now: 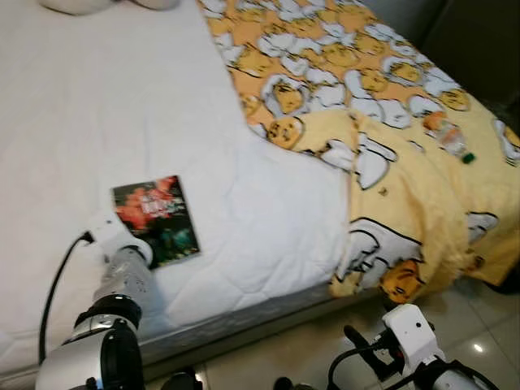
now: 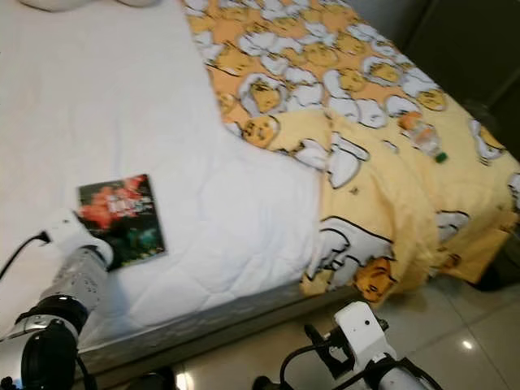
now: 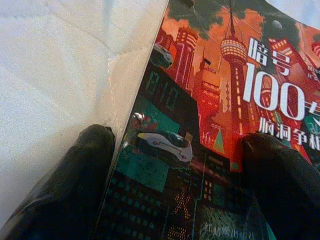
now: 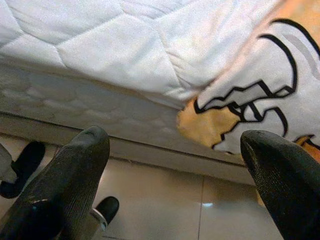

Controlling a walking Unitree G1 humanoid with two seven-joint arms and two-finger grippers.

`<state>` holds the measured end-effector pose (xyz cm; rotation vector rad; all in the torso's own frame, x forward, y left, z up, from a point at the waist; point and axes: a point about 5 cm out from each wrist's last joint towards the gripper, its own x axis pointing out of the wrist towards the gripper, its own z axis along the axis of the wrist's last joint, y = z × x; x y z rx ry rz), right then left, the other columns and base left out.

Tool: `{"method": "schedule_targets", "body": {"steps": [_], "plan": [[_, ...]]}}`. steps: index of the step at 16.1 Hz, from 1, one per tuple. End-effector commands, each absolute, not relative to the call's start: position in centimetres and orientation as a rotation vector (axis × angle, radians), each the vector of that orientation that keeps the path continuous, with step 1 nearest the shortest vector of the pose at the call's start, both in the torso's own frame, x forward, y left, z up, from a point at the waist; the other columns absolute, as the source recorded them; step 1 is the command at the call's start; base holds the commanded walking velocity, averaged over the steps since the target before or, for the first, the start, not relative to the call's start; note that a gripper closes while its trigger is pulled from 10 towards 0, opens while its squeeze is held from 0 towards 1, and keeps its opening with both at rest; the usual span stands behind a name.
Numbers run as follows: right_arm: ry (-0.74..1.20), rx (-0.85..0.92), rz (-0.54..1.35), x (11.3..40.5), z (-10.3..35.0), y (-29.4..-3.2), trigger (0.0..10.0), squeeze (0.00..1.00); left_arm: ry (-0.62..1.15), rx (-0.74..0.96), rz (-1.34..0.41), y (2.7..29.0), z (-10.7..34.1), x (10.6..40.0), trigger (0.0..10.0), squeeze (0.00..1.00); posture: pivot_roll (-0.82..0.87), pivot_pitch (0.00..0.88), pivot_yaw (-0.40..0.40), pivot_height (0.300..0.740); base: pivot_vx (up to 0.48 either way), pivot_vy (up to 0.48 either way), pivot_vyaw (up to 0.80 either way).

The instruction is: Clean up the room

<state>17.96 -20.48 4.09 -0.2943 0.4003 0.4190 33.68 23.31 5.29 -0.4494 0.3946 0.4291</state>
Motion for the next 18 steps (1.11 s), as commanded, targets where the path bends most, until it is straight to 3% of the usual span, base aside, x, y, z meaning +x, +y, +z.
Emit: {"method": "schedule_targets", "body": {"steps": [1, 2, 3, 4, 7, 12, 18], "plan": [[0.444, -0.312, 0.426, 17.5, 3.5, -21.0, 10.0, 0.0, 0.751, -0.546, 0.317, 18.5, -0.9, 29.7, 10.0, 0.0, -0.06, 0.203, -0.165, 0.74, 0.0, 0.0, 0.0], [0.444, -0.312, 0.427, 17.6, 3.5, -21.0, 10.0, 0.0, 0.748, -0.536, 0.293, 18.3, -0.8, 29.8, 9.1, 0.0, -0.06, 0.202, -0.163, 0.74, 0.0, 0.0, 0.0], [0.443, -0.313, 0.427, 17.7, 3.5, -21.0, 10.0, 0.0, 0.751, -0.507, 0.272, 18.2, -0.8, 29.8, 0.4, 0.0, -0.06, 0.2, -0.161, 0.74, 0.0, 0.0, 0.0], [0.442, -0.313, 0.427, 17.9, 3.5, -20.9, 10.0, 0.0, 0.756, -0.478, 0.264, 18.3, -0.9, 29.7, 0.0, 0.0, -0.06, 0.199, -0.161, 0.74, 0.0, 0.0, 0.0], [0.437, -0.313, 0.425, 18.1, 3.5, -21.0, 10.0, 0.0, 0.713, -0.475, 0.231, 18.2, -0.5, 30.1, 0.0, 0.0, -0.06, 0.195, -0.158, 0.74, 0.0, 0.0, 0.0], [0.404, -0.263, 0.421, 18.7, 3.7, -20.2, 10.0, 0.0, 0.6, -0.539, 0.072, 15.9, 1.0, 31.6, 0.0, 0.0, -0.05, 0.189, -0.147, 0.74, 0.0, 0.0, 0.0], [0.4, -0.193, 0.438, 19.4, 3.1, -18.8, 10.0, 0.0, 0.604, -0.596, -0.026, 13.0, 0.4, 30.9, 0.0, 0.0, -0.02, 0.172, -0.104, 0.74, 0.0, 0.0, 0.0]]}}
